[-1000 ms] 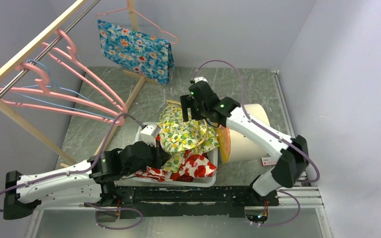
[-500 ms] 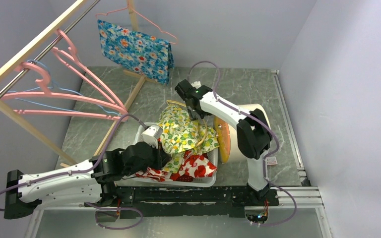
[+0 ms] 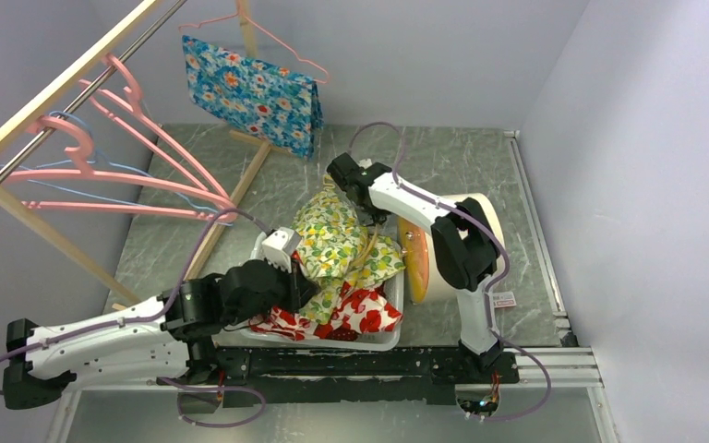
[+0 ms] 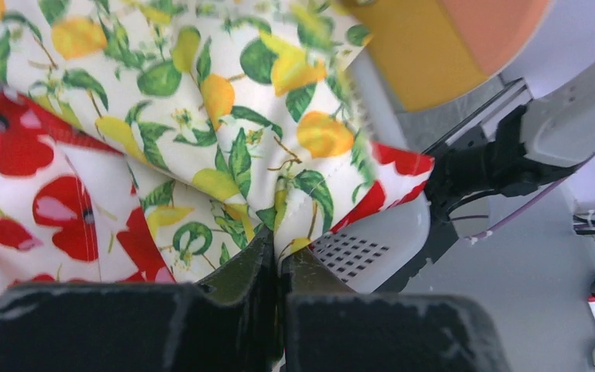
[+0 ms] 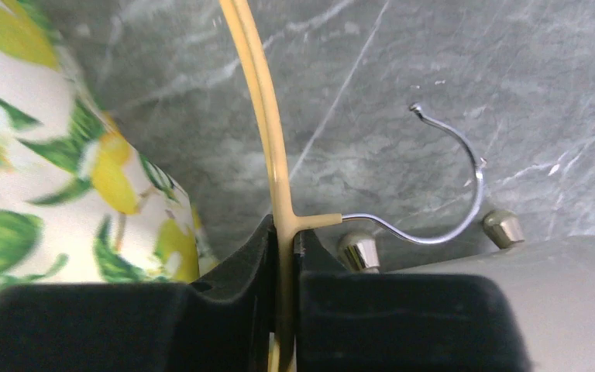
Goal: Remove the skirt from the hanger
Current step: Remove the skirt from the hanger, then place the skirt in the bin.
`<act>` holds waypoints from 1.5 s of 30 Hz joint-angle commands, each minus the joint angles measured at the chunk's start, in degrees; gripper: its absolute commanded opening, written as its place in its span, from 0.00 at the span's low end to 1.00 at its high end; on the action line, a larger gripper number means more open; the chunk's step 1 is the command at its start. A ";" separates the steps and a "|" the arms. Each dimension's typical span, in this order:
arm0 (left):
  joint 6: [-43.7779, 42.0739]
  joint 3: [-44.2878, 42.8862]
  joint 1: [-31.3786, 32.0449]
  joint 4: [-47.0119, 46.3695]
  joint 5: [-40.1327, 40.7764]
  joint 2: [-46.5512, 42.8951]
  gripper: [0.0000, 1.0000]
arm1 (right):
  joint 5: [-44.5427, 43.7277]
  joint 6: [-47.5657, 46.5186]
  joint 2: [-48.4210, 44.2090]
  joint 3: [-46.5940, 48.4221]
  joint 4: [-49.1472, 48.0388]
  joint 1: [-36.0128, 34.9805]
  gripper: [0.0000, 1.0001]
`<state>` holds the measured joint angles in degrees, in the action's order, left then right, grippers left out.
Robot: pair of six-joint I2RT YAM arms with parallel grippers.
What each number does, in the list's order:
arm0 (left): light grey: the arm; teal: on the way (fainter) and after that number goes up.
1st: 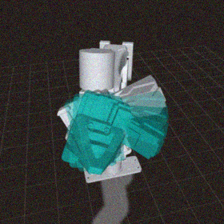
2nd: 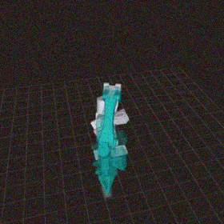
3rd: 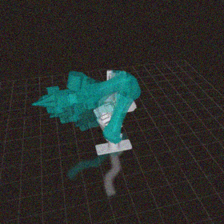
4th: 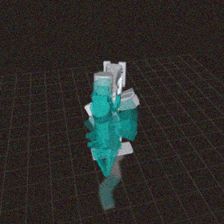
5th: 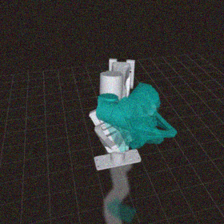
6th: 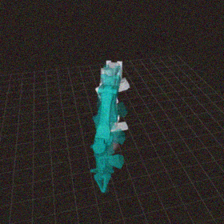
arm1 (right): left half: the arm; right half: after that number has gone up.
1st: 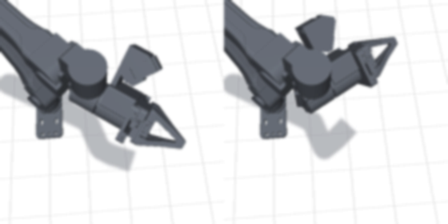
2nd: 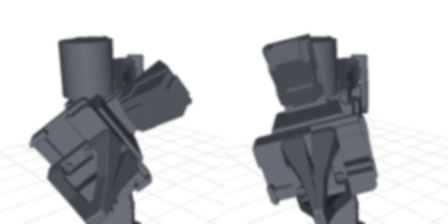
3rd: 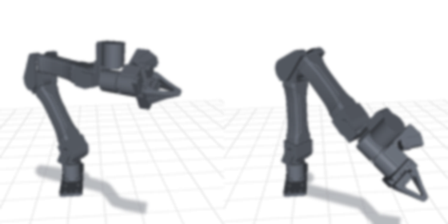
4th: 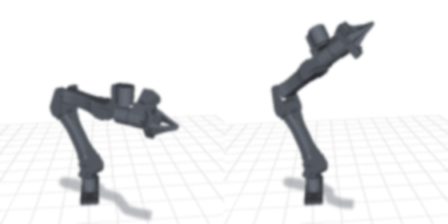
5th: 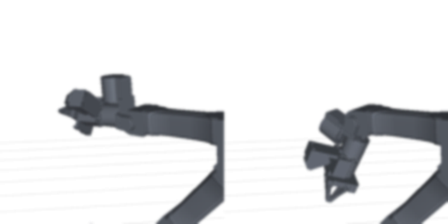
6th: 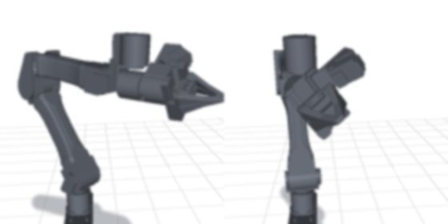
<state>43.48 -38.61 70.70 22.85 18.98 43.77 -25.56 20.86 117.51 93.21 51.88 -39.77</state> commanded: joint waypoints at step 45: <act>-34.61 -40.46 0.23 -6.98 2.48 11.51 0.07 | -3.66 -12.06 -44.96 2.67 -25.35 6.81 0.00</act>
<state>3.68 -85.19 70.72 17.61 19.25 57.08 -30.92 8.71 79.26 95.98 30.85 -32.82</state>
